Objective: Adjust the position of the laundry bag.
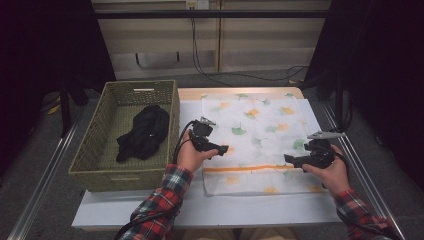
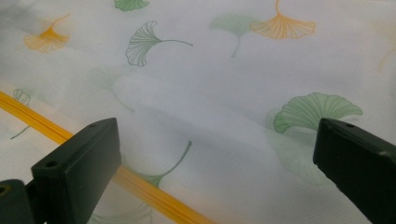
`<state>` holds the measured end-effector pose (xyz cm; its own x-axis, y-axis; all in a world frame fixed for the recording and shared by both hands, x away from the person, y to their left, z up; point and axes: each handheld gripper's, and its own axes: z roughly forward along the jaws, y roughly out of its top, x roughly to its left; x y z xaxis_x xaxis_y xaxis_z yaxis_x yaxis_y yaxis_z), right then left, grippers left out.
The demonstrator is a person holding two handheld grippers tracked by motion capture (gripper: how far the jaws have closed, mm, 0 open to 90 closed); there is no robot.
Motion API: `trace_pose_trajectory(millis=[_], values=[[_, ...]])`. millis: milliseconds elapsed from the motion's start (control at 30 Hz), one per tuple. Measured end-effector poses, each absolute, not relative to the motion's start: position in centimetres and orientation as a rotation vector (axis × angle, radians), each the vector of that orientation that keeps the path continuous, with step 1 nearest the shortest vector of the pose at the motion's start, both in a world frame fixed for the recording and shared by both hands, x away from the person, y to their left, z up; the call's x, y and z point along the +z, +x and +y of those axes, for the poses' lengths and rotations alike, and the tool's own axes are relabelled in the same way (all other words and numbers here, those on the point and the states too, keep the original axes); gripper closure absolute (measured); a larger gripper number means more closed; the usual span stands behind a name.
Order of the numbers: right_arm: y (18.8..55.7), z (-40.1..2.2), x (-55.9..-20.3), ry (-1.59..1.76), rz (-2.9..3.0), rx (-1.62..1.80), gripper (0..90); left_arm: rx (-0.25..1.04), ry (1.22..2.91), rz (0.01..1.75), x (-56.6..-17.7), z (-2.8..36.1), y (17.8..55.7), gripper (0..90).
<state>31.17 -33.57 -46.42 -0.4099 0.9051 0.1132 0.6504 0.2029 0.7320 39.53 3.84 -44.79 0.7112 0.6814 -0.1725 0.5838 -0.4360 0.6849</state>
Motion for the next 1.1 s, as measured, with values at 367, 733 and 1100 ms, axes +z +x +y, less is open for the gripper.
trace_pose_trajectory(millis=[367, 733, 1100], values=[[31.1, -33.0, -46.1, 1.427, 2.162, 1.041, 1.2, 0.171, 2.140, 1.043, -45.3, 4.5, 39.6, 1.0], [31.5, -32.6, -45.5, 1.398, 2.162, 1.082, 1.1, 0.248, 2.129, 1.156, -46.1, 4.2, 40.1, 2.7], [32.1, -32.3, -45.4, 1.382, 2.177, 1.090, 1.3, 0.333, 2.139, 1.212, -46.7, 4.1, 41.8, 15.1]])
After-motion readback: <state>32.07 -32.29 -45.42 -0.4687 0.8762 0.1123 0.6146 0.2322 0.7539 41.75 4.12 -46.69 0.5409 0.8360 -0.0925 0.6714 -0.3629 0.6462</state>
